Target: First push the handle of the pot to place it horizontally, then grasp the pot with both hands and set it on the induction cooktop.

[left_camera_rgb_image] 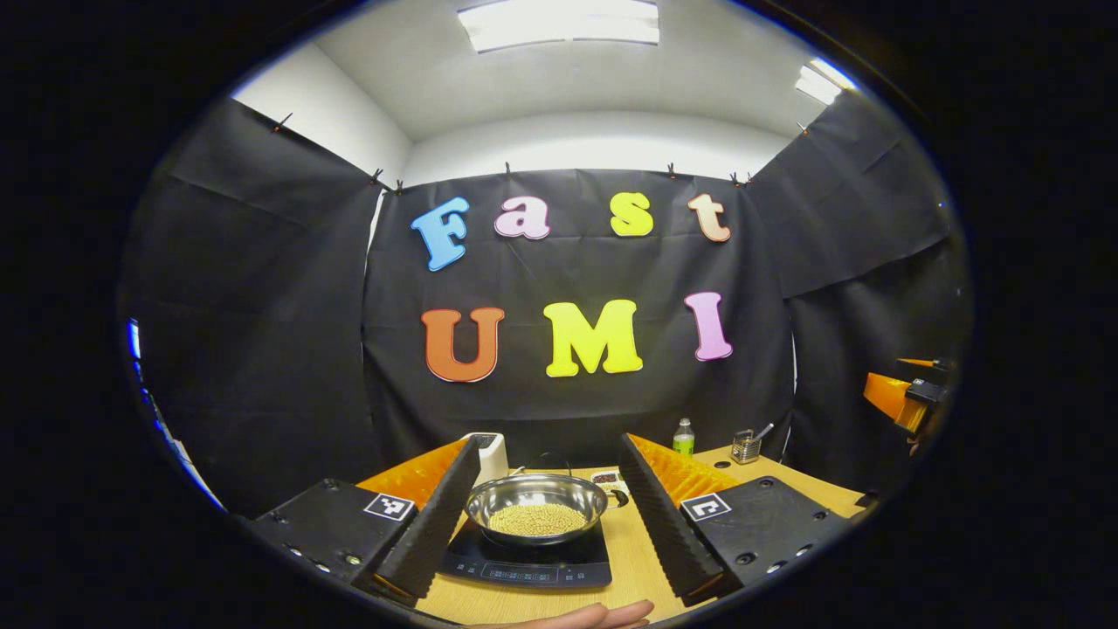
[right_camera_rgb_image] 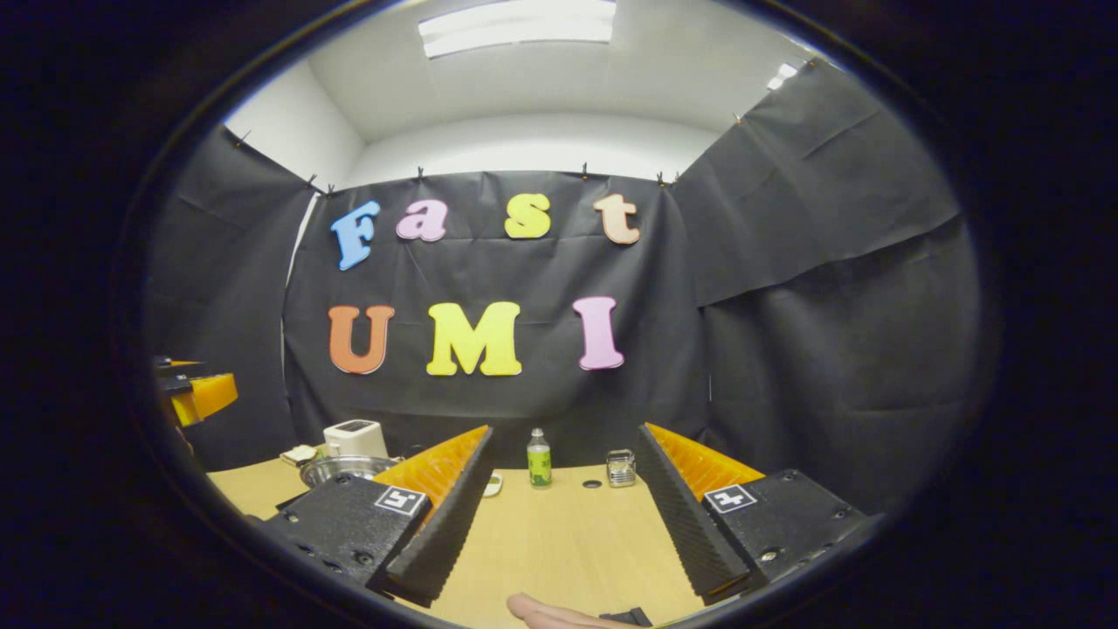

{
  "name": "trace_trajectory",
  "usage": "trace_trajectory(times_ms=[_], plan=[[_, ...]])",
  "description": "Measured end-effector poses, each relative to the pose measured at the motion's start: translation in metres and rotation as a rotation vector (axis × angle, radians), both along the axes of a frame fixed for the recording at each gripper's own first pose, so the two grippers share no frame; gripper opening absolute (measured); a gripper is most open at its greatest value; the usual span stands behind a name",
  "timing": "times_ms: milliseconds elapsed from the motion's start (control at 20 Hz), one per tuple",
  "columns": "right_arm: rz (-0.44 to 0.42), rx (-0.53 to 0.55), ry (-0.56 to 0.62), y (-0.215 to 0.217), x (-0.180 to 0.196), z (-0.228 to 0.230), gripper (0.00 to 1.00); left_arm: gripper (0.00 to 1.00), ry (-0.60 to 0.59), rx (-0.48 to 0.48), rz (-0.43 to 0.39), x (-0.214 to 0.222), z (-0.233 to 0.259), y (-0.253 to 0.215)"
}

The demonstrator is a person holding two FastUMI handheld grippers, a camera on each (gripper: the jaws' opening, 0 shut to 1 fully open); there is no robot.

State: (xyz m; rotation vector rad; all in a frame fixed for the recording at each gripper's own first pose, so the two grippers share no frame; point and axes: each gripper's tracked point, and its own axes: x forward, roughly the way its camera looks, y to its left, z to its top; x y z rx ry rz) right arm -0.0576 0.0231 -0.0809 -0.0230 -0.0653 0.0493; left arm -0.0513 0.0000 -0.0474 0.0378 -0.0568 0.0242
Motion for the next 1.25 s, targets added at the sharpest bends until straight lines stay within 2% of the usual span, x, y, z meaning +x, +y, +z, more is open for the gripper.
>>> trace_trajectory(times_ms=[400, 450, 500, 1250], plan=[[0.000, 0.031, 0.001, -0.008, 0.000, -0.006, 0.96, 0.95, -0.020, -0.005, -0.046, -0.002, 0.002, -0.019], [0.001, 0.035, -0.002, -0.008, -0.002, -0.006, 1.00, 0.95, -0.026, -0.003, -0.052, -0.003, 0.003, -0.021], [0.002, 0.039, -0.005, -0.008, -0.001, -0.006, 0.96, 0.95, -0.029, 0.000, -0.059, -0.004, 0.004, -0.023], [0.018, 0.065, 0.000, -0.006, -0.003, -0.010, 0.96, 0.95, -0.026, -0.003, -0.084, -0.005, -0.001, -0.028]])
